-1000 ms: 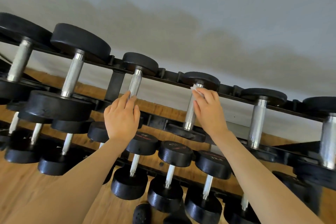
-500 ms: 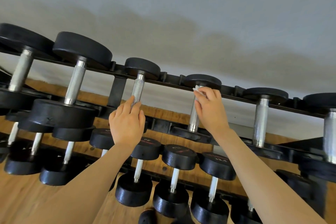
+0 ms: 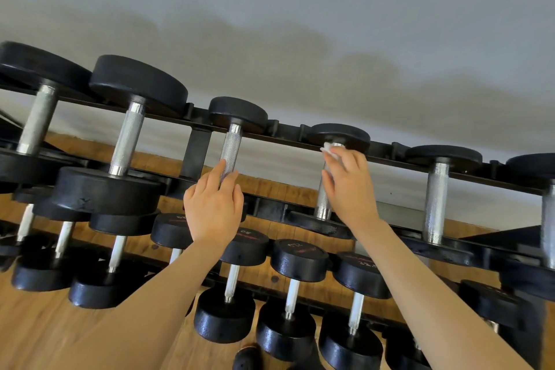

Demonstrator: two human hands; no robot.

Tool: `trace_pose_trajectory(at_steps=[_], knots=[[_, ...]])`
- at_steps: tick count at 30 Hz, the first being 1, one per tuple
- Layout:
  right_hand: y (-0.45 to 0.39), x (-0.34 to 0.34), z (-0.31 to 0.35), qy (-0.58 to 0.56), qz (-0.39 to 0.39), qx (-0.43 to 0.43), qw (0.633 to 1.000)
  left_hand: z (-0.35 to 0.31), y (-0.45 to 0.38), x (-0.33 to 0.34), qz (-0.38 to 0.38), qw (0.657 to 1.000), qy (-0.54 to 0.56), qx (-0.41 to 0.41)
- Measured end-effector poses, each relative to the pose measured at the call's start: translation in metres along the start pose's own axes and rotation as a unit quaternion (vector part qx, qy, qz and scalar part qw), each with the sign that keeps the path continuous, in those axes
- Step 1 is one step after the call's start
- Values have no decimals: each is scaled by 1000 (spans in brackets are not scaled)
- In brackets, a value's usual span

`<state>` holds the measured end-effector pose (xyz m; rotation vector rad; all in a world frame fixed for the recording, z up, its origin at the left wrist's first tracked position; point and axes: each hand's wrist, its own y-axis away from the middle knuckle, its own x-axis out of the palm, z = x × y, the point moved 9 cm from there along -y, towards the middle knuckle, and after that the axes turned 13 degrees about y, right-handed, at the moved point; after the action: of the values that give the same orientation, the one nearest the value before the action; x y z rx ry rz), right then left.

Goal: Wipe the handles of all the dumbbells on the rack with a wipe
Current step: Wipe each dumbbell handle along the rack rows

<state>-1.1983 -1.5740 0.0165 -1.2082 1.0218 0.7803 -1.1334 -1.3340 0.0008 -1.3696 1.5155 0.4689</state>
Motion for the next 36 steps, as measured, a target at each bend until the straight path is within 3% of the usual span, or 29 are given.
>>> trace_pose_trajectory(at_steps=[9, 15, 21, 26, 32, 36], knots=[[-13, 0, -3, 21, -8, -15, 1000, 2, 1, 2, -1, 1000, -6, 7], [8, 1, 8, 49, -21, -121, 991, 2, 0, 2, 2, 1000, -9, 4], [-11, -2, 1, 51, -38, -108, 992, 3, 0, 3, 5, 1000, -7, -1], [-3, 0, 10, 86, -35, -193, 977, 2, 0, 1, -8, 1000, -6, 3], [-14, -3, 7, 41, -10, -208, 977, -1, 0, -2, -20, 1000, -11, 14], [-14, -6, -2, -41, -22, -153, 987, -2, -1, -2, -17, 1000, -19, 15]])
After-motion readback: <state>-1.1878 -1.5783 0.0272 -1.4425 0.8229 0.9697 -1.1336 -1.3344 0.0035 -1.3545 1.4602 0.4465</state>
